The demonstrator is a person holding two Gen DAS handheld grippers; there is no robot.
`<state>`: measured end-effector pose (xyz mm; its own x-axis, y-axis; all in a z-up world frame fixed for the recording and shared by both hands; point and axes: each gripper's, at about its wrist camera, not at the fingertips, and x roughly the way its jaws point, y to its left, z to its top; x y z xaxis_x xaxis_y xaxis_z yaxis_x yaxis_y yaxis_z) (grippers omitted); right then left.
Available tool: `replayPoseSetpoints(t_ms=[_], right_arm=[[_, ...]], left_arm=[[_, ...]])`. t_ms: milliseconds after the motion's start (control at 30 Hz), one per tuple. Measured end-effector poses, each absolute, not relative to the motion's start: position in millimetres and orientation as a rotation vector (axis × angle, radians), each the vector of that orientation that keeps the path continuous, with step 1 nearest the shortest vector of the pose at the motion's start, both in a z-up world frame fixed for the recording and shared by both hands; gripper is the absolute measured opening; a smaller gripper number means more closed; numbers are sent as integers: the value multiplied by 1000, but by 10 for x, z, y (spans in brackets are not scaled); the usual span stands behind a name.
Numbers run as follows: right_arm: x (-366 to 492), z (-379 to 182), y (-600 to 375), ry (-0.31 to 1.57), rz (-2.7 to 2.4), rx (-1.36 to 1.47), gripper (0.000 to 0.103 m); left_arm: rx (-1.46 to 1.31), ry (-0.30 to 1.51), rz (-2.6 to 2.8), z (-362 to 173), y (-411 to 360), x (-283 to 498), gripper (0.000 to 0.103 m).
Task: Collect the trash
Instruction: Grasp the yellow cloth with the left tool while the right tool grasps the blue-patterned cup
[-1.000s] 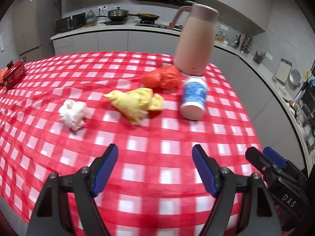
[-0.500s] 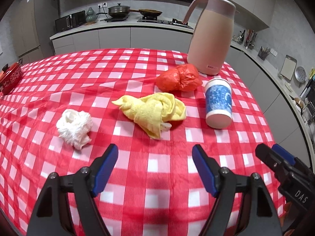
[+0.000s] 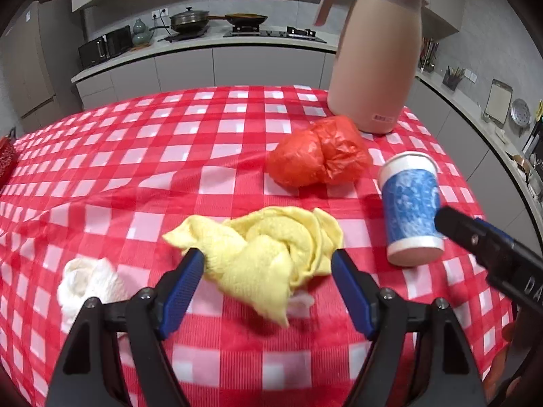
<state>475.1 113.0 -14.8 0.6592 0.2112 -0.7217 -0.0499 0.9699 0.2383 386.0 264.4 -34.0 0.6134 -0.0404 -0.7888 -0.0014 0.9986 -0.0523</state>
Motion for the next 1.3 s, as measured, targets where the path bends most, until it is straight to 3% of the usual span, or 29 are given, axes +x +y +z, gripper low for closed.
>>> replayPoseSetpoints(t_ms=[300,433,467,500,600,1300], right_arm=[[5125,-382,1299,894,131,193,84],[5124,-466,1294,889,144,222,82],[5115,-467,1293,881,143,220,73],[5113,-474,1300,880,147,217,67],[5107,-474,1314,879,156,209,65],[4150,3,762,773,173,219,62]], left_arm=[[-42,920,-53,-533,2711,4016,77],[-41,889,-62,-508,2744,3984,55],[-44,882,-66,-503,2756,3977,50],[-45,879,-69,-502,2768,3982,48],[-61,868,-74,-478,2792,3961,42],[-43,772,-156,68,2211,3312,41]])
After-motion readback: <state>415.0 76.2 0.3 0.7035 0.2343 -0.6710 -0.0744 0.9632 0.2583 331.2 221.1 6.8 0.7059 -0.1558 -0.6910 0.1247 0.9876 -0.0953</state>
